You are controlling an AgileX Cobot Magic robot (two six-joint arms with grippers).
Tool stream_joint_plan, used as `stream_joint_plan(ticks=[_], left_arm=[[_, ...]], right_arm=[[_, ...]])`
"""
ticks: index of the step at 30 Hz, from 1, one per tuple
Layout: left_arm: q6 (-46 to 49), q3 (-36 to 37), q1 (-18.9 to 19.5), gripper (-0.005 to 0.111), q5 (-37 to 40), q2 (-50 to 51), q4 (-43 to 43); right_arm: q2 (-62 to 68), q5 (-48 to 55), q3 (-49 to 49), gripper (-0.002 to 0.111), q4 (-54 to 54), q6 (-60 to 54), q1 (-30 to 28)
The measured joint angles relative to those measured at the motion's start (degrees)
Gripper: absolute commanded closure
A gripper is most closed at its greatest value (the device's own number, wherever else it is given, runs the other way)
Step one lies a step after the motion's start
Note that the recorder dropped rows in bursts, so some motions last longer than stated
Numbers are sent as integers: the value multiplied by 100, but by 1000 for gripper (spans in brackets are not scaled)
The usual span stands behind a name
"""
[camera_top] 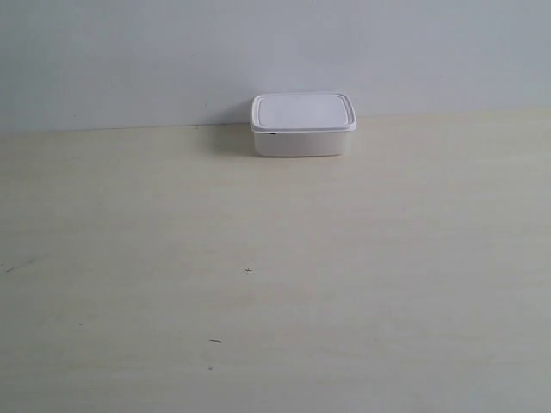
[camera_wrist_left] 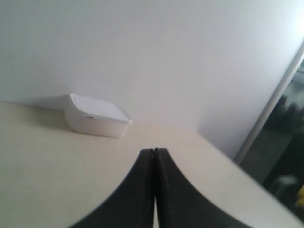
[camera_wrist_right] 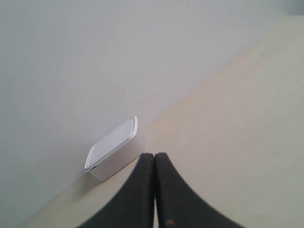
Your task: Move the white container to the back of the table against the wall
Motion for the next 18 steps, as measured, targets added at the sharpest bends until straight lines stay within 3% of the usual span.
stream_joint_plan(ticks=[5, 9, 14, 18], left_arm=[[-169, -157, 0, 107, 781, 0, -2112], [21, -393, 0, 107, 2089, 0, -3532], [513, -261, 40, 107, 3985, 0, -3488], [1138, -21, 40, 107, 4240, 0, -2569]], right_arm=[[0, 0, 0, 108, 0, 0, 0], [0, 0, 0, 108, 0, 0, 0], [0, 0, 0, 108, 0, 0, 0], [0, 0, 0, 108, 0, 0, 0]])
